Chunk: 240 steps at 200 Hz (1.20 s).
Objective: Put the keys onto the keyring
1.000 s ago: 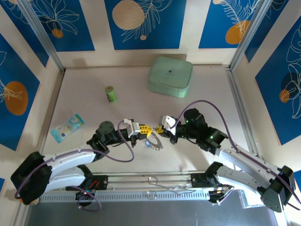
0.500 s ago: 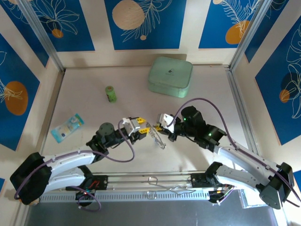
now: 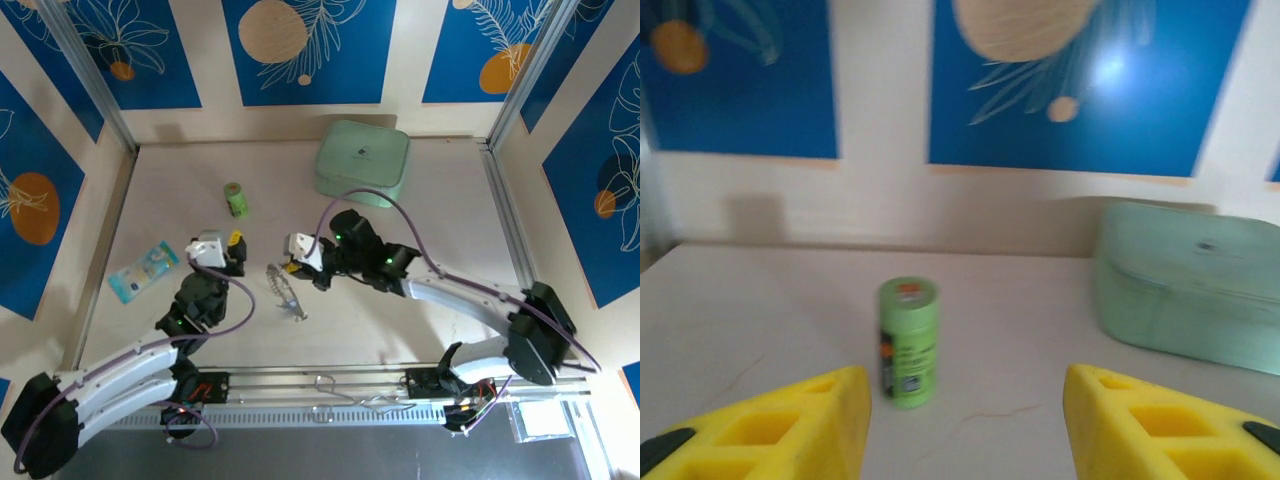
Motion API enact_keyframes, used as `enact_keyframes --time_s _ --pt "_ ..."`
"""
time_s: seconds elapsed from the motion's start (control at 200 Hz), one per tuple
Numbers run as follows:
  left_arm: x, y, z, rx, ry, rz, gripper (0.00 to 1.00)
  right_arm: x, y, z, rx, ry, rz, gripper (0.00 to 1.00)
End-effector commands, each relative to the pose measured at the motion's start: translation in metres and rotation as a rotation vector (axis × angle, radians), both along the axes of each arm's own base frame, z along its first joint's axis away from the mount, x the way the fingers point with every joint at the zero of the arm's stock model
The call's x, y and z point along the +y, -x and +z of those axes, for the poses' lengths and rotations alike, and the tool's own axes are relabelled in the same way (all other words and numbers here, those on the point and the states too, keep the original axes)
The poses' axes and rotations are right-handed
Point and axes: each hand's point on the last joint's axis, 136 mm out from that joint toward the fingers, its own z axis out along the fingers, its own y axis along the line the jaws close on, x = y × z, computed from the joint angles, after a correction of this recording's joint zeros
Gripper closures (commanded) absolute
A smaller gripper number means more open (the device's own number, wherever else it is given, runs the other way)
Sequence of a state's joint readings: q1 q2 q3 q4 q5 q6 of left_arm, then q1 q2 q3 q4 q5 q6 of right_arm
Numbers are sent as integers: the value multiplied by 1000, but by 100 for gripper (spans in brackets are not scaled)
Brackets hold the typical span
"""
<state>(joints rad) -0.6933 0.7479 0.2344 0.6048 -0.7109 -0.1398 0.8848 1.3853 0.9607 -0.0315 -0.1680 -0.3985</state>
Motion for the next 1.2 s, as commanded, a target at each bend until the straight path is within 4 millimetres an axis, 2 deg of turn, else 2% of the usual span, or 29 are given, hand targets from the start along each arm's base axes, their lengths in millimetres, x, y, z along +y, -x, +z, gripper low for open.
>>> enact_keyframes --time_s 0.0,0.075,0.14,0.255,0.41,0.545,0.68,0.72,0.785,0.875,0.93,0.97,1.015,1.07,1.125,1.195 --pt "27 5 -15 49 39 107 49 18 -15 -11 34 -13 -20 100" --pt "23 6 -15 53 18 74 50 9 -29 -43 30 97 -78 100" --pt "17 4 -17 62 -8 42 50 -7 -42 -66 2 205 -143 100" --pt "3 -2 -25 94 -76 -12 50 -43 -56 -102 -69 449 -214 100" --pt "-9 -14 -42 136 -160 -36 49 -94 -62 -144 -174 769 -218 100" --pt "-7 -24 -47 153 -219 0 43 -121 -65 -162 -193 902 -229 99" --pt "8 -33 -43 157 -268 97 28 -141 -61 -172 -175 988 -249 81" --pt "12 -35 -41 159 -291 109 21 -146 -60 -173 -167 1001 -260 73" --pt "19 -38 -35 154 -315 151 1 -153 -58 -170 -142 998 -292 64" --pt "26 -42 -31 157 -338 170 0 -157 -62 -155 -83 898 -412 58" --pt "33 -44 -31 161 -340 182 0 -153 -73 -127 13 713 -572 58" --pt "37 -46 -30 162 -347 187 0 -147 -79 -101 134 514 -683 58" --pt "43 -48 -28 156 -355 205 0 -141 -83 -76 270 282 -723 57" --pt "51 -49 -25 138 -357 235 0 -147 -91 -54 339 50 -753 55" --pt "61 -50 -26 126 -340 263 0 -173 -104 -50 320 -75 -865 52" --pt "69 -53 -29 126 -333 273 0 -218 -123 -53 245 -157 -1066 46"
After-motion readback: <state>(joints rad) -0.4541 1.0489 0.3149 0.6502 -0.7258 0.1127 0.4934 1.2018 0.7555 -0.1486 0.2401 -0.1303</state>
